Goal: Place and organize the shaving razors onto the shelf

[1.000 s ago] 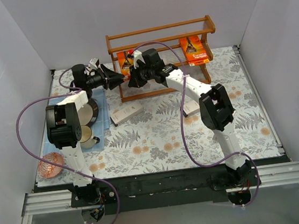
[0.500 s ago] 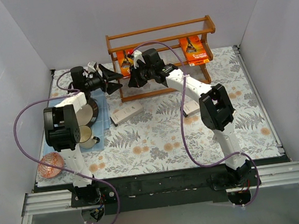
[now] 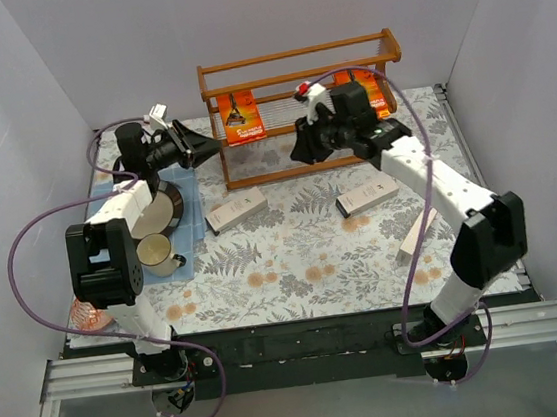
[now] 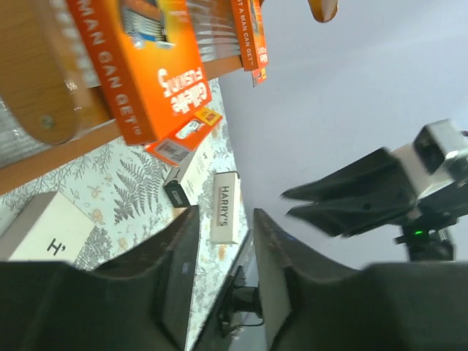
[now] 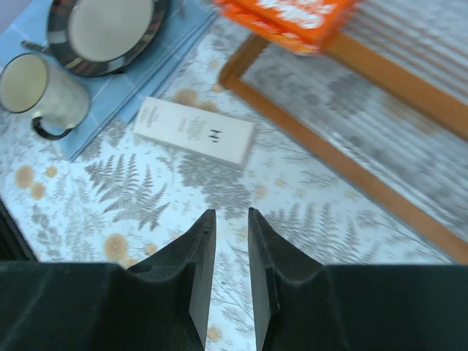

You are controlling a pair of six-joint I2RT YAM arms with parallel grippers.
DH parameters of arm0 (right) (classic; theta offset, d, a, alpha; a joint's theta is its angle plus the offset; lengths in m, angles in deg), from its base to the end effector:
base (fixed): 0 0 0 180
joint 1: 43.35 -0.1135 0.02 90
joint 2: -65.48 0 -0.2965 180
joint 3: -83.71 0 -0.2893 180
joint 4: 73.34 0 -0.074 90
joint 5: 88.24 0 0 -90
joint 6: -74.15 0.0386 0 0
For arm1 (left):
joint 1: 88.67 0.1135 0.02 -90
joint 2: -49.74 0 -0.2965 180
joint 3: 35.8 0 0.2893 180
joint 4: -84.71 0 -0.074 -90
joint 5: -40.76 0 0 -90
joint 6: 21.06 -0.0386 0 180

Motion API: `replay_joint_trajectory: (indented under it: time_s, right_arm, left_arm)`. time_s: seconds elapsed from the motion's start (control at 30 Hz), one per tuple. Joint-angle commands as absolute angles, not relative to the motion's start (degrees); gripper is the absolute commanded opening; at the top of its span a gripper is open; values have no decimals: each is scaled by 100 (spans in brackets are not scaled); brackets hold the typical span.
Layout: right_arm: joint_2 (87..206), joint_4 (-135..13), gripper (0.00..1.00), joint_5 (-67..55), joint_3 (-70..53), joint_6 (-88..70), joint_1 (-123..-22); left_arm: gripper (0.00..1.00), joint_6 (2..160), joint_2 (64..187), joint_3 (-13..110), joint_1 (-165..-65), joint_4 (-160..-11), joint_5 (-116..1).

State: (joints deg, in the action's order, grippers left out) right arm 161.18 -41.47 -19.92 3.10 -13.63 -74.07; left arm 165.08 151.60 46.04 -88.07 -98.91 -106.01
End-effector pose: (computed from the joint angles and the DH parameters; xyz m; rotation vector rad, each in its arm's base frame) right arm 0.3667 0.2345 0.3753 -0.7484 1.9712 0.7402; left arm 0.4444 -0.0276 0.2778 -1.0137 2.0457 -1.9412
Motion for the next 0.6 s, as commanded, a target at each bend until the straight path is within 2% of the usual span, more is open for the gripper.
replay_joint_trajectory:
  time_s: [0.0, 0.13, 0.23, 0.57]
  right_arm:
    - [15400, -3694, 34, -1443, -64, -2075, -6780]
    - [15100, -3553, 40, -1196, -214, -2261, -5964]
    - [14924, -3632, 42, -1090, -372, -2262, -5585]
    - [14660, -4001, 44, -1116, -917, -1919, -4617]
  left_arm:
    - [32, 15114, 14590, 4772, -9236, -9501, -10252]
    - [39, 15041, 14370, 4675, -9491, -9317, -9812]
    - [41, 14866, 14291, 4535, -9649, -9193, -9460]
    - [39, 14839, 14887, 4982, -10221, -9228, -9187]
